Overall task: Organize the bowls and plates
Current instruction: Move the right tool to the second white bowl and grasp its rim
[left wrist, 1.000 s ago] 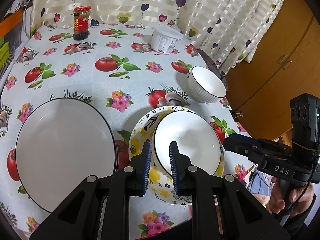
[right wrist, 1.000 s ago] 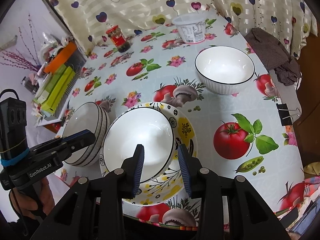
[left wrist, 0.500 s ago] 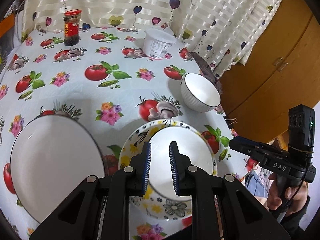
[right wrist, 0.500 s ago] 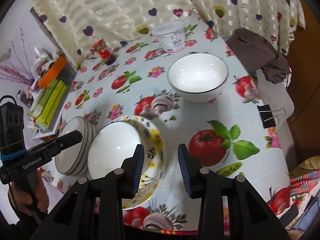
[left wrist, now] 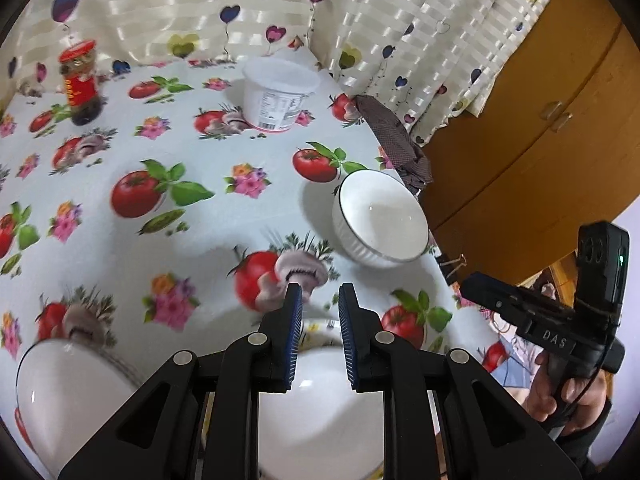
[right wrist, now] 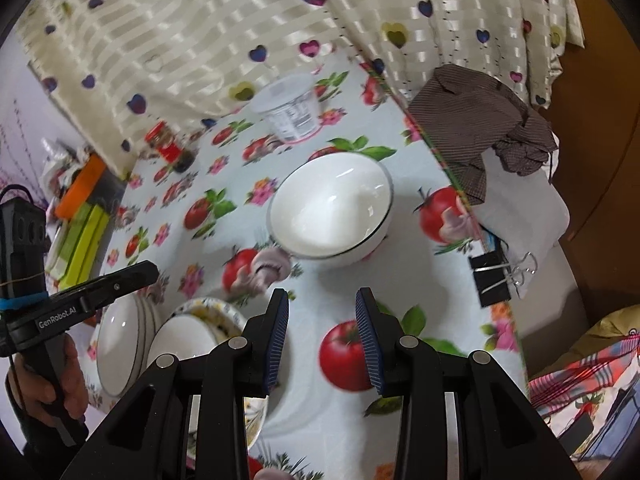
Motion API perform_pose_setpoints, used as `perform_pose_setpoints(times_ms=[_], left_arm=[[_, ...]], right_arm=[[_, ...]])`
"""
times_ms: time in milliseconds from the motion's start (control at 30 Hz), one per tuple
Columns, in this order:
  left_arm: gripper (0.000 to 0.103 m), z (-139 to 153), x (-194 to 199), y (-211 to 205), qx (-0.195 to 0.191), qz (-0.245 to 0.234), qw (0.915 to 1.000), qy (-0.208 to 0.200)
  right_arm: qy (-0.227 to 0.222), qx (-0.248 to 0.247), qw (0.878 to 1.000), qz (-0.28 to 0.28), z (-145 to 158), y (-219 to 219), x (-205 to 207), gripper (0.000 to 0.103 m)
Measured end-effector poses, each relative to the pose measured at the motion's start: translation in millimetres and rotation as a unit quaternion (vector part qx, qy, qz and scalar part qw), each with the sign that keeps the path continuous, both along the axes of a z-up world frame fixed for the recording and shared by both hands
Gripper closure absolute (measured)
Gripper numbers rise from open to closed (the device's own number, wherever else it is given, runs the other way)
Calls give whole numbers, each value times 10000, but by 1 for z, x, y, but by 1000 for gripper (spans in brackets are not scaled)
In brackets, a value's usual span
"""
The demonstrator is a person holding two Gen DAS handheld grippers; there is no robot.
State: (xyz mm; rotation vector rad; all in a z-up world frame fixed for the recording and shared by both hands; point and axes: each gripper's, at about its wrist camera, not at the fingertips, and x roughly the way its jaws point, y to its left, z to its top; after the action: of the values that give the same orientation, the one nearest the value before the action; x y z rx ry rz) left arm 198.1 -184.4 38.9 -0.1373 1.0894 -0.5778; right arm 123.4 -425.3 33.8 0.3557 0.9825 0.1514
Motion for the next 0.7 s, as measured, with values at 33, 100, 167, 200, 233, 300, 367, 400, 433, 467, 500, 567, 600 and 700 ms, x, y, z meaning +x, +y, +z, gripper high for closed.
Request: perform_pose_setpoints(times_ms=[33,100,167,200,233,300,367,400,433,467,500,567,600,700], left_arm=[[83,-2,6,-4,-37,-53,10000,45],[83,-7,19,-13,-61,-99,9998,161],[83,-14,31,-20,-100,-97,9994,323],[83,-19,38,-25,-122,-143,9989,431],[83,-21,42,-28,-128,-163,9986,486],[83,-29,52,-35,-158,-178,9978,620],[83,-34,61,-41,-216,-196,9969,725],[83,-35,65,-43,-248,-177,9967,756],[83,-36,68,-45,-294,-181,9964,772],[83,-36,72,-47,-337,-225,9962,774],[83,-37,74,-49,-358,-243,9960,780],[83,-39,78,-52,-387,-229,9956,821],[83,-41,80,-53,-401,-250,9953,842],[83,-45,85,-58,-377,-248,9950,891]], right_arm=[[18,-9,10000,-23,-1,-4,5,69],[67,0,10000,-70,-4,-8,13,69],[129,13,9999,-99,-8,-12,21,69],[151,6,9998,-112,-11,-14,25,69],[186,-1,9997,-139,-13,-16,30,69],[225,25,9996,-156,-17,-19,36,69],[272,62,9995,-177,-21,-23,43,69],[299,79,9993,-199,-22,-24,46,69],[316,94,9992,-212,-24,-26,50,69],[325,104,9992,-214,-25,-27,53,69],[331,106,9992,-219,-26,-27,56,69],[356,105,9990,-231,-29,-29,61,69],[368,107,9990,-239,-30,-29,64,69],[409,118,9988,-251,-33,-29,70,69]])
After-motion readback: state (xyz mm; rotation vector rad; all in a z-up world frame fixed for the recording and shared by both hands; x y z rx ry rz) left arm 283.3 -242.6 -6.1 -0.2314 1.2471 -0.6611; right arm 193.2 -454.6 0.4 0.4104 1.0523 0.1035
